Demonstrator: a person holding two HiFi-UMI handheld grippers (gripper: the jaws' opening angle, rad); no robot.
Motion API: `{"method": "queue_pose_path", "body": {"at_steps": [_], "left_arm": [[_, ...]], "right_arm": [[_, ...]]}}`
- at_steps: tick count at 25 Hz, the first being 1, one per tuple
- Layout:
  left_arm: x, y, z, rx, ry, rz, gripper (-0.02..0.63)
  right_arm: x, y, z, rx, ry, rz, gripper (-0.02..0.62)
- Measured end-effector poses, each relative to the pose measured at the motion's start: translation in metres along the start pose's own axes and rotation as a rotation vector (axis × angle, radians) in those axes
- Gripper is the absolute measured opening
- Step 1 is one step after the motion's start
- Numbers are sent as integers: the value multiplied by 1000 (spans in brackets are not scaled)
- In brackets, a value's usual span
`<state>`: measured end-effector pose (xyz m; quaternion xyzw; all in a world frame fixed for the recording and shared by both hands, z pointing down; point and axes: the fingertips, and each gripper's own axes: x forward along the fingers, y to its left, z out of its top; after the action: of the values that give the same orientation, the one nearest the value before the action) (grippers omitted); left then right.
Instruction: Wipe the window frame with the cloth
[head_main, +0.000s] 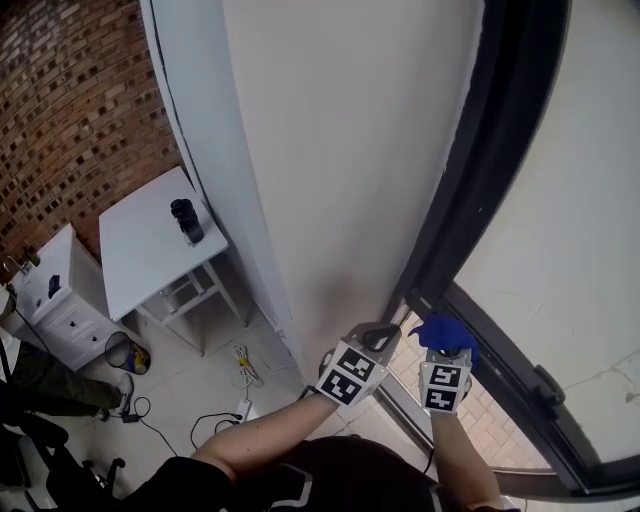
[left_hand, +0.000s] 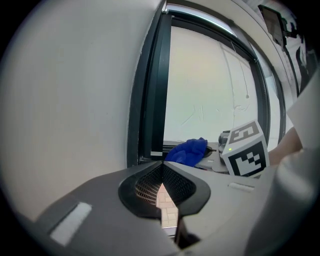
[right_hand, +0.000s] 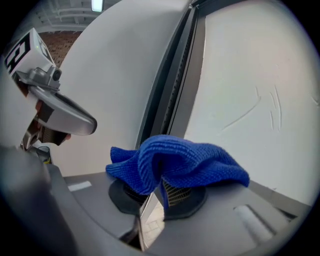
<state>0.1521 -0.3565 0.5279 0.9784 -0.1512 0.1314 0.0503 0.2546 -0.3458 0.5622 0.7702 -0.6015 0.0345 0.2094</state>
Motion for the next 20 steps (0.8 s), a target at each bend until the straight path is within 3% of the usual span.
{"method": "queue_pose_path", "body": {"at_steps": [11,16,20], "left_arm": [[-7,5,0,26,4,-40,-8],[-6,3,-2,27,12,-46,-8],[-9,-1,8,40,-9,-61,-8]], "right_arm": [[10,6,8,103,-33,1,51],[9,6,7,96,-6,-2,51],[-8,0,15,173,-20,-26,51]]}}
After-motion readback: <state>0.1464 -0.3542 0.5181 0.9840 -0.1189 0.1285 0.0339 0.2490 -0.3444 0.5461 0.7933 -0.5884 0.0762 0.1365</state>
